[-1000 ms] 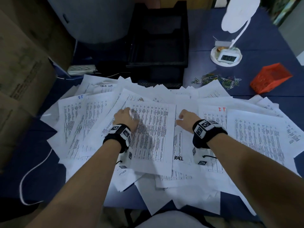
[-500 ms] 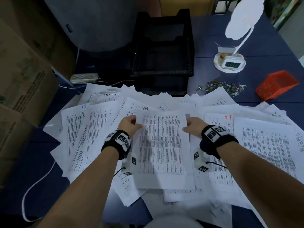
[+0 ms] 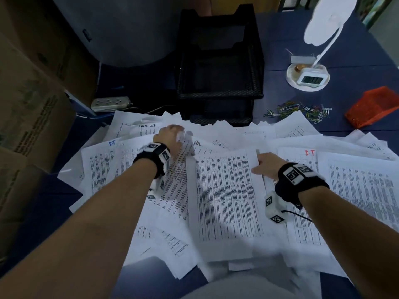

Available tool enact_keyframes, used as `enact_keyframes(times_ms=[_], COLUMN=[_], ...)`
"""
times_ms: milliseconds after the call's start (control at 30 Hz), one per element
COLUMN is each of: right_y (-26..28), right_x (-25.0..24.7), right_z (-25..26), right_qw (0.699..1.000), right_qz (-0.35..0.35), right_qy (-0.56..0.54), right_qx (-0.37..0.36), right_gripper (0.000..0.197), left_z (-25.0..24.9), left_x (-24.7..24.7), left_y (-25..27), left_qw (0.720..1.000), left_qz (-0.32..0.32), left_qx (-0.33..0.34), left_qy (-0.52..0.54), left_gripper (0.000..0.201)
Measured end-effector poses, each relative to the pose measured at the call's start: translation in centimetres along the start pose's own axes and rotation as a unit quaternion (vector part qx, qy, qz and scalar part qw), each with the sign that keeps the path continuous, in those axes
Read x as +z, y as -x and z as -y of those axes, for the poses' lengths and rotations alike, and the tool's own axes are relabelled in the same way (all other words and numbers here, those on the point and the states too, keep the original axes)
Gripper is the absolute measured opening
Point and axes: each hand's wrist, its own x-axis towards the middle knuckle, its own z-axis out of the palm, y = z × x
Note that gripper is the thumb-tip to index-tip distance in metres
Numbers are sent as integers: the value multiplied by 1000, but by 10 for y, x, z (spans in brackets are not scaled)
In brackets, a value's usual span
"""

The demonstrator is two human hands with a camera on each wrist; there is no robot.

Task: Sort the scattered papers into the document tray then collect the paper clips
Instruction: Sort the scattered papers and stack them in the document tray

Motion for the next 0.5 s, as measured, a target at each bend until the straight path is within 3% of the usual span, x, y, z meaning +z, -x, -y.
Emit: enact_keyframes(times_ms=[100,200,300,400,500], right_y=[-3,-4,-4,-3,-4], right_x=[-2,-2,-3,-5,-6], right_z=[-3,-6,-7,-4,-5], right_qw=[1000,993,985,984,986], right_qz=[6,0,-4,9,22], right_qy=[-22,-114,-164,-161,-148], right_qx=[8,24,51,68,67], right_gripper=[34,31,23,21,28], left_z=[-5,-5,5,11,12], left_x=[-10,-19,-28,-31,-28], left_y=[-19,-30,-34,-28,-17], left_qw=[981,965,989,998,993], left_qz=[69,87,80,36,6], left_qx=[49,42,50,35,29], left_qy=[-176,-243,-118,49,114], left_gripper=[60,36,15,11,9])
